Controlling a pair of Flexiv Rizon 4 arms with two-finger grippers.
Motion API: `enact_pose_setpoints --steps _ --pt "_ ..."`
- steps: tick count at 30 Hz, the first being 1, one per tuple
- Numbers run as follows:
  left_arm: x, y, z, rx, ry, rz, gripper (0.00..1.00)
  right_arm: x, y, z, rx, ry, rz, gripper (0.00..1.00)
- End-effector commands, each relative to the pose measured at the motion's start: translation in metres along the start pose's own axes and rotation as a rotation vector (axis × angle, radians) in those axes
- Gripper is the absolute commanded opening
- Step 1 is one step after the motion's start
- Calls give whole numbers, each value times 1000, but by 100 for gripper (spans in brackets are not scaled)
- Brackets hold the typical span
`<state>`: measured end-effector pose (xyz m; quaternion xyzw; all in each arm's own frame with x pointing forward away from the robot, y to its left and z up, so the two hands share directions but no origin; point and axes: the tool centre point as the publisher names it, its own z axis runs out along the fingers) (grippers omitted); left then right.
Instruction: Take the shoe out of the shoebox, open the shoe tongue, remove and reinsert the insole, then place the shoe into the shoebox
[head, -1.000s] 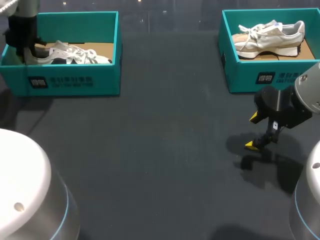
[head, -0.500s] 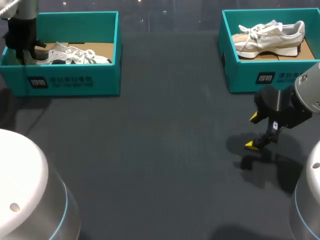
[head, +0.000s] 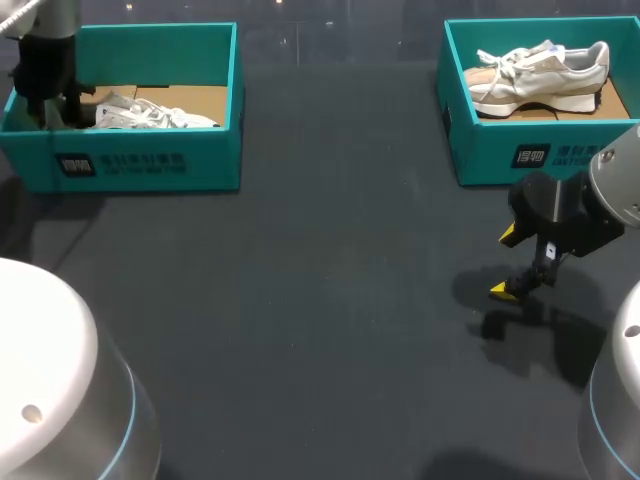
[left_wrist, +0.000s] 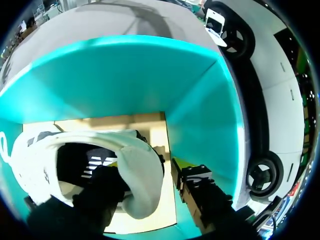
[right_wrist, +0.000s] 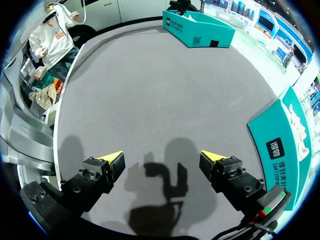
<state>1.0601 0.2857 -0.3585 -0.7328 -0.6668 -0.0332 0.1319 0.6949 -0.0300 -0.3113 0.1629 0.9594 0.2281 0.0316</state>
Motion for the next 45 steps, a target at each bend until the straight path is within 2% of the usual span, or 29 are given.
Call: enact_pose_setpoints --steps 1,2,7,12,25,35,45 --pt "3 -7 -8 -17 -5 -8 64 1 0 0 0 -1 0 100" --pt "3 -8 -10 -20 -9 -12 71 1 0 0 0 -1 0 100" --pt "5 -13 -25 -44 -25 -25 91 1 0 0 0 -1 0 100" --pt "6 -19 -45 -73 -49 -41 100 1 0 0 0 -1 0 100" --pt "6 -35 -93 -108 -93 -68 100 1 0 0 0 -1 0 100" --pt "20 -55 -132 -96 -128 -113 100 1 0 0 0 -1 0 100" --pt "23 -65 -151 -97 -148 -122 100 1 0 0 0 -1 0 100"
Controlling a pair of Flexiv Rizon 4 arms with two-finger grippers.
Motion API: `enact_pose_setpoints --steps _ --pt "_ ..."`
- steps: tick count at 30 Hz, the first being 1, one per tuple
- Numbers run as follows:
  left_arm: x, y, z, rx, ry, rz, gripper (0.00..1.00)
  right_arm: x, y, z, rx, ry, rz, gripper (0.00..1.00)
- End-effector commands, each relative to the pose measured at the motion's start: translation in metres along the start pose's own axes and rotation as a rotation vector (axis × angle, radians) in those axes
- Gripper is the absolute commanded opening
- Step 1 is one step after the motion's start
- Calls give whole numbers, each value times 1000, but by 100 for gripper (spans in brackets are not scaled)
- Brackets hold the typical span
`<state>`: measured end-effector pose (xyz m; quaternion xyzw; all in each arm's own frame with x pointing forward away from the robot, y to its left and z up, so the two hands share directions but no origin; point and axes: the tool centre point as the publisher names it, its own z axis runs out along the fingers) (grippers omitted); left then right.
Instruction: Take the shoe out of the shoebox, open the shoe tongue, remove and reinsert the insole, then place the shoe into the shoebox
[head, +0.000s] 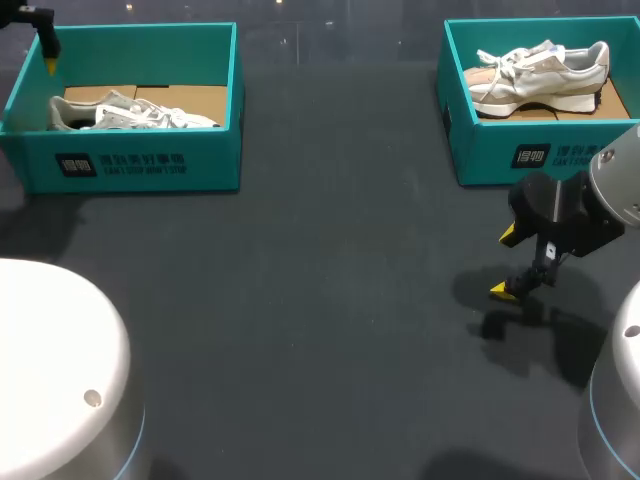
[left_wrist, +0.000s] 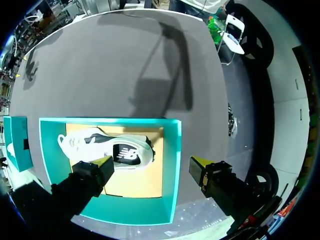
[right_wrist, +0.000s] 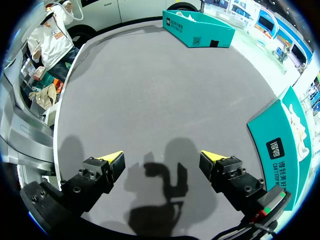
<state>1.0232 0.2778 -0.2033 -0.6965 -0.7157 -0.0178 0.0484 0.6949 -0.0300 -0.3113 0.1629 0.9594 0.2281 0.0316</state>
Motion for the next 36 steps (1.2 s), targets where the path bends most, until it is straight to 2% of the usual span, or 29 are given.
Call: enact_pose_setpoints --steps 1,5,11,19,21,23,25,27,29,36 --pt "0 -6 -7 -5 -7 -1 100 1 0 0 0 -1 0 100" --pt "-1 -8 -15 -2 -33 -1 100 1 0 0 0 -1 0 100" --pt "-1 -8 -15 -2 -33 -1 100 1 0 0 0 -1 0 100" --pt "-1 -8 -15 -2 -33 -1 100 -45 17 -37 63 -5 176 100" --pt "-1 -8 -15 -2 -33 -1 100 -56 23 -46 109 -13 217 100" --pt "-1 -8 -15 -2 -33 -1 100 -68 29 -56 117 -19 254 100" --pt "-1 -8 -15 -2 -33 -1 100 -84 36 -64 174 -39 315 100" --pt "-1 -8 -15 -2 -33 -1 100 -99 42 -74 169 -62 352 100" --pt "-1 -8 -15 -2 -33 -1 100 -116 47 -82 231 -92 436 100" --pt "-1 -8 -15 -2 -33 -1 100 -120 48 -85 231 -103 445 100"
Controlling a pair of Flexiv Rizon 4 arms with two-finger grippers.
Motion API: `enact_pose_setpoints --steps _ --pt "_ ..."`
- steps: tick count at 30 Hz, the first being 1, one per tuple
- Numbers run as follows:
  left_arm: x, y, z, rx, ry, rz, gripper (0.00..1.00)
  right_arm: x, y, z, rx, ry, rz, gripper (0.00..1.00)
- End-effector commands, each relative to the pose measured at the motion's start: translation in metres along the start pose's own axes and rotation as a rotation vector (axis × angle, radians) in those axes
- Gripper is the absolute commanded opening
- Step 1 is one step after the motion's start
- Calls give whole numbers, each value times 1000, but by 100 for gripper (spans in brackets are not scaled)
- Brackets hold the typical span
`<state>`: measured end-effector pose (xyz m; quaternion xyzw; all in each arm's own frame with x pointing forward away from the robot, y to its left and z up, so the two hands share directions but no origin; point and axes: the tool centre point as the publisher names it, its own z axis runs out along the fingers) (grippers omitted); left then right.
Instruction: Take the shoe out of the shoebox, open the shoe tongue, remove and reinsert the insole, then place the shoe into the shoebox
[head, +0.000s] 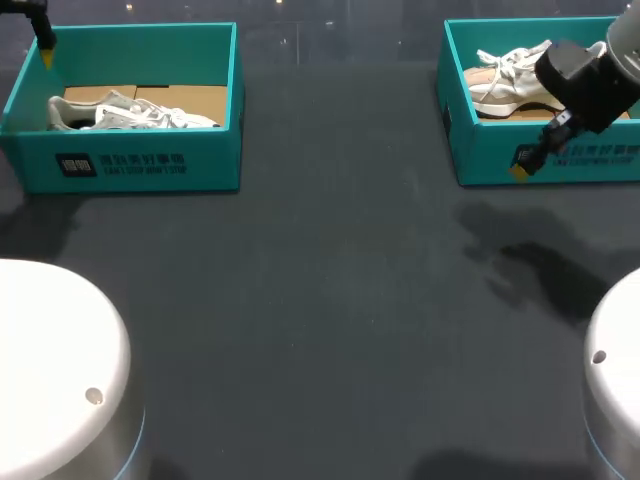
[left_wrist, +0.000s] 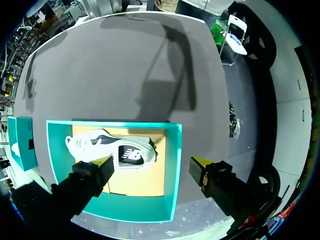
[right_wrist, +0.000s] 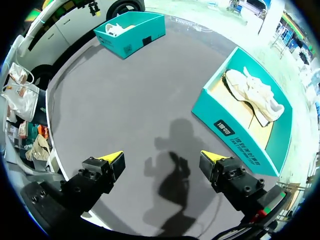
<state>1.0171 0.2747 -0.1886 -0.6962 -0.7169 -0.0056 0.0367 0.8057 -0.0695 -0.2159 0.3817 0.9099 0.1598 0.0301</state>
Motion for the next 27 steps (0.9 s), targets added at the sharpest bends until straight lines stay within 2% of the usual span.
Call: enact_pose_setpoints --steps 1,6,7,9,10,12,13,15,17,27 --pt "0 -2 0 -3 1 1 100 0 7 2 108 -3 2 100" --pt "0 -2 0 -3 1 1 100 -3 10 4 120 5 30 100" --pt "0 -2 0 -3 1 1 100 -12 18 4 146 -11 83 100" --pt "0 -2 0 -3 1 1 100 -27 28 -2 143 -40 130 100" --pt "0 -2 0 -3 1 1 100 -44 38 -8 164 -53 166 100" --pt "0 -2 0 -3 1 1 100 -65 50 -15 239 -76 209 100" --pt "0 -2 0 -3 1 1 100 -84 60 -25 247 -72 264 100" --pt "0 -2 0 -3 1 1 100 -104 71 -38 241 -85 307 100" --pt "0 -2 0 -3 1 1 100 -129 78 -48 291 -102 470 100" --pt "0 -2 0 -3 1 1 100 -129 78 -48 291 -102 470 100"
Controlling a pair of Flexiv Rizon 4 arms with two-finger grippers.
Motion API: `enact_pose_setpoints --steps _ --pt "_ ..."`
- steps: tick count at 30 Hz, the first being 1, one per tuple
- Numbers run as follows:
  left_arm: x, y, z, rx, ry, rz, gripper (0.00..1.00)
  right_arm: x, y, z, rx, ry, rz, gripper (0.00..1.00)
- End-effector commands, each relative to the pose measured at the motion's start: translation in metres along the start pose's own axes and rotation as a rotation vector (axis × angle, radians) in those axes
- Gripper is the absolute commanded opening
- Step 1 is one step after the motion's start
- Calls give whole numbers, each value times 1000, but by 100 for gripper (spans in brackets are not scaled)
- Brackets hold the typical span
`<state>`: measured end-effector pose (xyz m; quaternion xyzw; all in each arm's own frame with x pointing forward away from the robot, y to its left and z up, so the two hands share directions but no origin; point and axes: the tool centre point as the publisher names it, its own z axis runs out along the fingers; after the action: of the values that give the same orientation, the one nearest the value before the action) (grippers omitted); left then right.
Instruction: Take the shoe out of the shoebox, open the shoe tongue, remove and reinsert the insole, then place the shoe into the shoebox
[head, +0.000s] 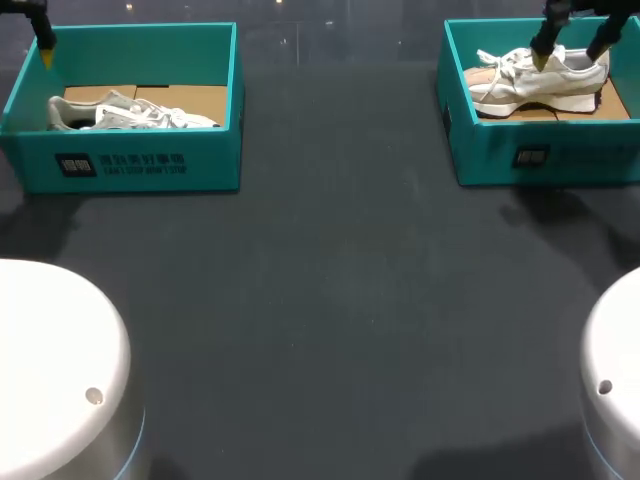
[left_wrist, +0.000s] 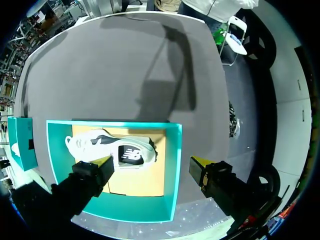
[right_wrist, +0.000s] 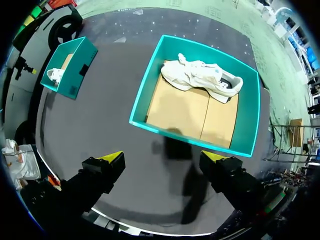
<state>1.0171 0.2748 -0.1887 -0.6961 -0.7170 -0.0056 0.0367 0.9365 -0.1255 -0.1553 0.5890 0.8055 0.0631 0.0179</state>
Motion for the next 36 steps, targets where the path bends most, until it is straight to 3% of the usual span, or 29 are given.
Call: enact_pose_setpoints --steps 1,3,5,13,28,36 --pt "0 -2 0 -3 1 1 100 2 6 0 126 -6 2 100" --pt "0 -2 0 -3 1 1 100 2 6 0 126 -6 2 100" --pt "0 -2 0 -3 1 1 100 -15 14 3 204 -38 85 100" --pt "0 -2 0 -3 1 1 100 -100 66 3 111 -149 177 100" --pt "0 -2 0 -3 1 1 100 -100 66 3 111 -149 177 100" --pt "0 -2 0 -3 1 1 100 -175 125 17 47 -283 131 100"
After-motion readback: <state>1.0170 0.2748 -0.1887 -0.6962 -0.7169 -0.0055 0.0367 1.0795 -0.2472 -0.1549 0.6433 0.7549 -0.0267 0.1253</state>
